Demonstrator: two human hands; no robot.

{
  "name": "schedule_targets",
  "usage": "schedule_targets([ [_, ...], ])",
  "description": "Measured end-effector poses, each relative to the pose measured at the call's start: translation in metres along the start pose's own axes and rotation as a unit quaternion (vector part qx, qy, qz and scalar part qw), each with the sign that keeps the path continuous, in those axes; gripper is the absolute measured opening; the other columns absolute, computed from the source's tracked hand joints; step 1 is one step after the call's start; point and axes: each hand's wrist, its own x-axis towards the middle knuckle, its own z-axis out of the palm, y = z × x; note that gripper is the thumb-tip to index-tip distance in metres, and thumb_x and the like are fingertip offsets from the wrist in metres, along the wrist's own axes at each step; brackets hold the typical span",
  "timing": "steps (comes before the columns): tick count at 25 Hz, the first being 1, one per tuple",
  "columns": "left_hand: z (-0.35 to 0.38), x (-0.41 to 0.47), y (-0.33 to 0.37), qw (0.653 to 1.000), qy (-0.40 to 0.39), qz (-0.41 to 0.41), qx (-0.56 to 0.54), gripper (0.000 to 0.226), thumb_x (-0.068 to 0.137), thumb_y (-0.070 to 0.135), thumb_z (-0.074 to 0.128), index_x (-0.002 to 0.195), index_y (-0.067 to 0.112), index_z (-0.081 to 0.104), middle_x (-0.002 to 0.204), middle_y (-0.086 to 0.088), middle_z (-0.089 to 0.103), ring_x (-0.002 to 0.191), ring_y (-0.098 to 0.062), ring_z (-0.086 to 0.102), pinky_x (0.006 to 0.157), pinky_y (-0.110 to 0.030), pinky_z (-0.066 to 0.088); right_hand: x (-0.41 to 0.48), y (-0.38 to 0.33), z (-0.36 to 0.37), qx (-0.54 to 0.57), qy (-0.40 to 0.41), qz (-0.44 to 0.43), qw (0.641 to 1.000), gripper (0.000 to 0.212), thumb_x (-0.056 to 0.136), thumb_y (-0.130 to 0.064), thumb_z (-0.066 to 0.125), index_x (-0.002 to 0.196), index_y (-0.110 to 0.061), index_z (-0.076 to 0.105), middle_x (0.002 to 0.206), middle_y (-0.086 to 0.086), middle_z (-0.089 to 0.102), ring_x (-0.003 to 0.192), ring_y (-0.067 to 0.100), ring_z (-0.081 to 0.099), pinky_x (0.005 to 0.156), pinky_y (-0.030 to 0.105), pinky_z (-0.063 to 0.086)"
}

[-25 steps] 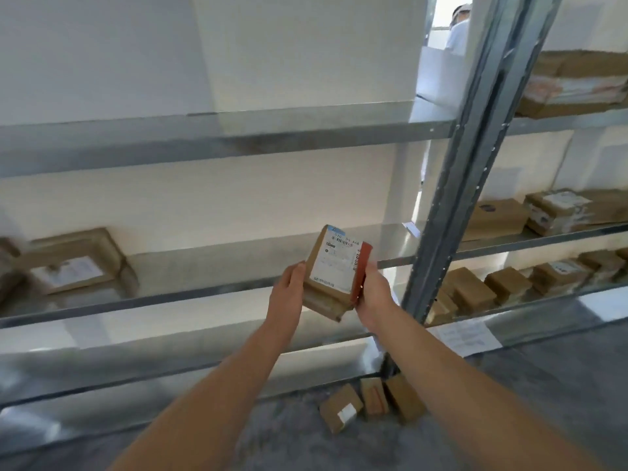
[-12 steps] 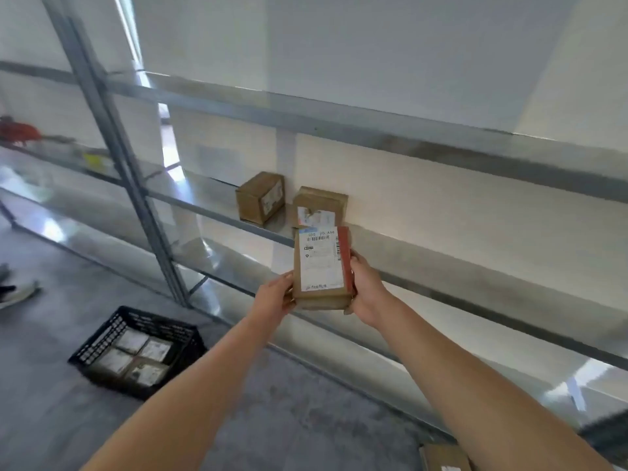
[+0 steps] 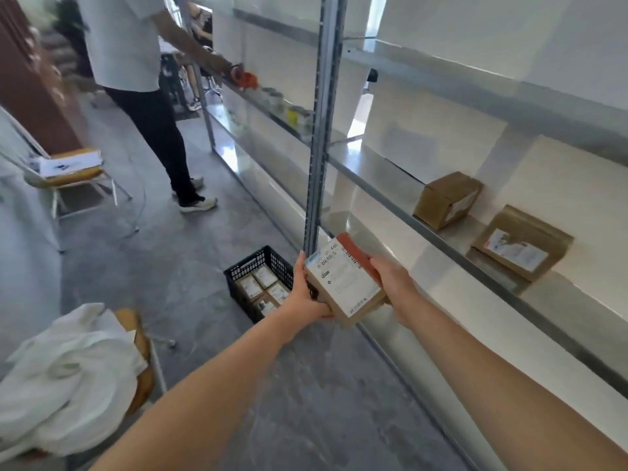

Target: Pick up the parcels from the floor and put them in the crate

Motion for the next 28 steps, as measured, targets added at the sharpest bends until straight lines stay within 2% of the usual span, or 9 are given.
schedule_targets([
  [4,-0.028,0.011,-0.014,0.998,0.056,-0.001,-0.043,0.103,0.057,0.007,0.087,0.125,0.058,0.03,0.133,0.007,0.047,0.11,-0.017,0.063,0.077,-0.04,0.06,0.037,-0.003,0.031,-0.022,0.035,-0.007,0.999,0.023,0.093,-0.042,0.058,0.095,-0.021,0.065,0.08,-0.001,0.074,0.057,0.009,0.07,0.042,0.018,0.046],
  [7,-0.032,0.03,-0.007,0.993,0.117,0.003,-0.01,0.104,0.052,0.02,0.09,0.131,0.052,0.03,0.126,0.021,0.048,0.113,0.0,0.052,0.092,-0.031,0.052,0.076,-0.009,0.044,0.016,0.04,0.031,0.999,0.048,0.088,-0.053,0.062,0.111,-0.011,0.058,0.104,0.011,0.071,0.073,0.018,0.074,0.044,0.021,0.05],
  [10,-0.029,0.056,0.011,0.985,0.171,-0.004,-0.024,0.103,0.06,0.011,0.087,0.138,0.042,0.029,0.132,0.017,0.051,0.125,-0.012,0.049,0.105,-0.044,0.044,0.117,-0.027,0.052,0.059,0.02,0.052,0.997,0.072,0.085,-0.056,0.065,0.134,-0.007,0.046,0.121,0.015,0.064,0.094,0.027,0.071,0.058,0.03,0.06],
  [11,-0.031,0.066,0.018,0.981,0.19,-0.008,-0.04,0.097,0.061,0.008,0.085,0.136,0.04,0.031,0.133,0.012,0.053,0.124,-0.018,0.053,0.103,-0.047,0.047,0.13,-0.037,0.053,0.085,-0.003,0.057,0.995,0.076,0.085,-0.053,0.067,0.14,-0.008,0.039,0.12,0.015,0.065,0.096,0.027,0.071,0.064,0.034,0.061],
  [13,-0.037,0.085,0.031,0.969,0.232,-0.016,-0.08,0.077,0.068,-0.001,0.079,0.124,0.033,0.04,0.13,0.001,0.057,0.114,-0.024,0.062,0.093,-0.047,0.055,0.15,-0.058,0.053,0.098,-0.065,0.065,0.991,0.077,0.087,-0.049,0.067,0.144,-0.009,0.036,0.112,0.013,0.069,0.092,0.026,0.073,0.059,0.033,0.06],
  [16,-0.04,0.115,0.047,0.952,0.297,-0.031,-0.072,0.051,0.076,-0.008,0.071,0.108,0.025,0.047,0.122,-0.005,0.06,0.104,-0.021,0.067,0.086,-0.039,0.059,0.189,-0.075,0.051,0.068,-0.098,0.072,0.99,0.064,0.084,-0.047,0.072,0.127,-0.005,0.05,0.103,0.013,0.073,0.08,0.026,0.075,0.061,0.036,0.062],
  [19,-0.032,0.139,0.046,0.944,0.322,-0.035,-0.06,0.047,0.077,-0.005,0.073,0.109,0.02,0.049,0.117,-0.002,0.063,0.104,-0.017,0.066,0.085,-0.034,0.058,0.221,-0.077,0.05,0.054,-0.1,0.094,0.989,0.045,0.086,-0.047,0.07,0.104,-0.008,0.057,0.096,0.013,0.073,0.076,0.026,0.074,0.068,0.04,0.063],
  [24,-0.029,0.164,0.048,0.935,0.331,-0.039,-0.123,0.041,0.081,-0.006,0.067,0.112,0.011,0.046,0.114,-0.007,0.065,0.101,-0.02,0.069,0.079,-0.028,0.058,0.249,-0.074,0.049,0.092,-0.098,0.126,0.983,0.032,0.099,-0.038,0.043,0.08,-0.014,0.055,0.064,0.003,0.067,0.05,0.017,0.066,0.041,0.02,0.047],
  [28,-0.048,0.192,0.058,0.909,0.368,-0.041,-0.189,0.008,0.099,0.015,0.05,0.105,0.011,0.047,0.11,-0.008,0.066,0.1,-0.02,0.069,0.069,-0.022,0.058,0.274,-0.084,0.063,0.082,-0.105,0.097,0.986,0.033,0.099,-0.04,0.04,0.087,-0.014,0.057,0.069,0.002,0.071,0.053,0.014,0.068,0.041,0.018,0.044],
])
